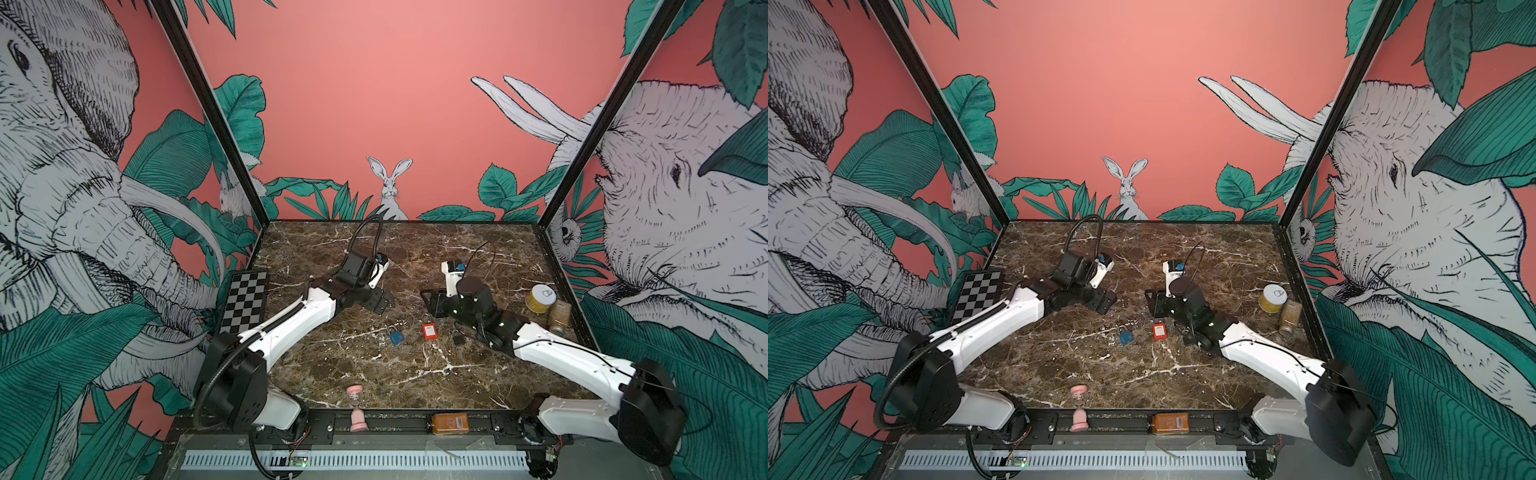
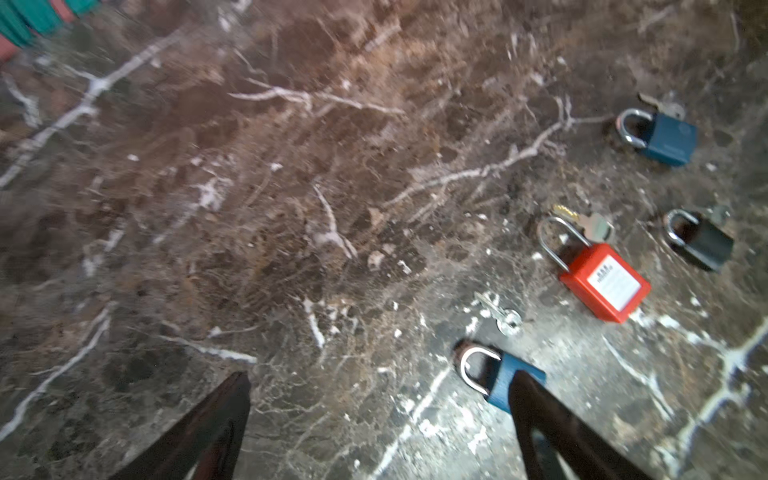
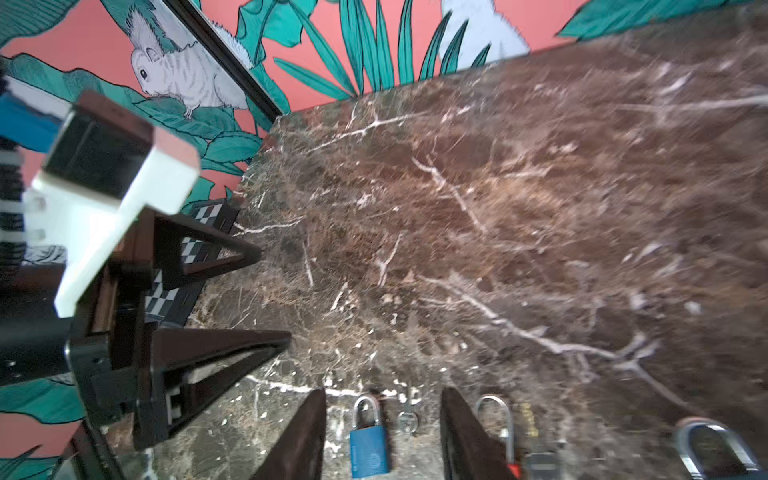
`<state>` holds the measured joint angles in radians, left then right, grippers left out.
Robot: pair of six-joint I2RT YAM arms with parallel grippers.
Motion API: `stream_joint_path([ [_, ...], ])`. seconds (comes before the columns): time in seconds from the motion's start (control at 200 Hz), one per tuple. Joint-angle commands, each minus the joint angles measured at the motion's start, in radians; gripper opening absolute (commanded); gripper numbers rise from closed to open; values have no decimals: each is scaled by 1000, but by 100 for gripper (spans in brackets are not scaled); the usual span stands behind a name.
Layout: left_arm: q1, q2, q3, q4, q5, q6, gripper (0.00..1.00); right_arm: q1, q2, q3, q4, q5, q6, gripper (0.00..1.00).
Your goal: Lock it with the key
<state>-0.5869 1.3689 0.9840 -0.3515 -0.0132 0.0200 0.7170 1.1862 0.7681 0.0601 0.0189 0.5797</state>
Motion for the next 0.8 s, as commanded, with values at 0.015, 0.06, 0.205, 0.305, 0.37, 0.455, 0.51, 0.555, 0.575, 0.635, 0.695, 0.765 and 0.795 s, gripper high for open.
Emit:
stream_joint_path([
  [0.015, 11, -120, -134, 304, -178, -39, 97, -120, -110, -6, -132, 1, -132, 71],
  [0.06, 16, -153, -177, 353, -213, -36, 97, -164, -141, -9, -165, -5, -148, 81],
  [0.205, 23, -243, -318, 515, -361, -21, 97, -261, -206, -18, -246, -5, -195, 98],
  [0.305, 31, -290, -443, 706, -448, 30, 97, -316, -230, -38, -254, -18, -195, 98],
  [0.37, 36, -298, -536, 879, -510, 100, 97, -340, -242, -60, -236, -18, -186, 98],
  [0.455, 49, -286, -582, 946, -596, 168, 97, -358, -247, -82, -221, 8, -169, 98],
  [0.51, 81, -278, -585, 919, -628, 174, 97, -362, -246, -94, -211, 27, -167, 98],
  [0.555, 119, -268, -604, 946, -652, 158, 97, -366, -246, -103, -202, 45, -167, 98],
  [0.575, 139, -264, -616, 964, -651, 149, 97, -366, -246, -106, -194, 48, -168, 98],
  [0.635, 213, -250, -641, 990, -595, 122, 97, -369, -248, -116, -175, 60, -175, 98],
  [0.695, 278, -216, -659, 1015, -562, 89, 97, -370, -253, -122, -160, 76, -179, 98],
  [0.765, 336, -143, -675, 1072, -520, 85, 97, -370, -259, -136, -138, 93, -191, 98],
  [0.795, 353, -101, -681, 1109, -495, 87, 97, -370, -262, -143, -122, 96, -197, 98],
])
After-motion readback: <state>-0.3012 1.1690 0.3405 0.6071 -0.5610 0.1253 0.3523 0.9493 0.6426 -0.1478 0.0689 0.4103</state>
